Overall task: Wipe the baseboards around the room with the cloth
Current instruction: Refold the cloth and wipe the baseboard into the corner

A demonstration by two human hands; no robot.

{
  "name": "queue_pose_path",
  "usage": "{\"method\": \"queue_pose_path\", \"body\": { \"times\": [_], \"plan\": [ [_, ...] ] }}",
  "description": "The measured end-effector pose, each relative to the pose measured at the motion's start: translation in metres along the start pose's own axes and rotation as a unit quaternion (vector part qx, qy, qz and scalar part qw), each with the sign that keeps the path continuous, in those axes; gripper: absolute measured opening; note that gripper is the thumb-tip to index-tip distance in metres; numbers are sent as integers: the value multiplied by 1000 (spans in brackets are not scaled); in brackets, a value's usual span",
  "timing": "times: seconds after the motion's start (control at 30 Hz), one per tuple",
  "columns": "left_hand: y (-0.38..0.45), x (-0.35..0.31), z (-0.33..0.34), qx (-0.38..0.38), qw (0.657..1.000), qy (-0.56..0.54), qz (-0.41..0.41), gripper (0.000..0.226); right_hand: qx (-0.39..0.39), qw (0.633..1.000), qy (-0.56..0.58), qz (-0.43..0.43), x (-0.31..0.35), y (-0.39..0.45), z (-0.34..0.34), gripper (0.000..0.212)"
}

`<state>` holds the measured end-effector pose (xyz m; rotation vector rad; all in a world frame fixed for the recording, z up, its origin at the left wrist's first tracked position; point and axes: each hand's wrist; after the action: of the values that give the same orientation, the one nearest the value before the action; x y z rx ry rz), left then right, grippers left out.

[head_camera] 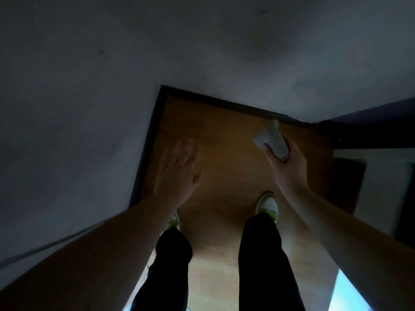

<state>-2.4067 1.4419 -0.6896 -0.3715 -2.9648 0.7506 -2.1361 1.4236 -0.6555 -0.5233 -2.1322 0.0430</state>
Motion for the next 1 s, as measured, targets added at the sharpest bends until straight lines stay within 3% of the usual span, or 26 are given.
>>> {"method": "queue_pose_path", "body": {
  "times": [0.27, 0.5, 0.8, 1.0],
  "plan": [
    [5, 72, 35, 11, 999, 32, 3, 78, 5, 999, 40, -4, 3, 5, 102, 41],
    [41, 77, 86, -18, 1000, 17, 8, 87, 67, 994, 71, -50, -27, 33, 164, 42],
    [99, 77, 163, -22, 997, -27, -75, 92, 78, 988, 17, -135, -80, 82, 228, 50],
    [129, 70, 224, 15, 994, -79, -79, 121, 111, 981, 44, -151, -91, 122, 296, 52]
  ]
}}
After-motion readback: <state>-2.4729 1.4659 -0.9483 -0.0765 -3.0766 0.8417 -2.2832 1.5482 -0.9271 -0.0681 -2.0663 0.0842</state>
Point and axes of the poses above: each hand's wrist, its own y-axis towards the middle knuckle, its own z-axis out of the palm, x = y × z, and after that the axes turned 11 degrees about -z, right-handed
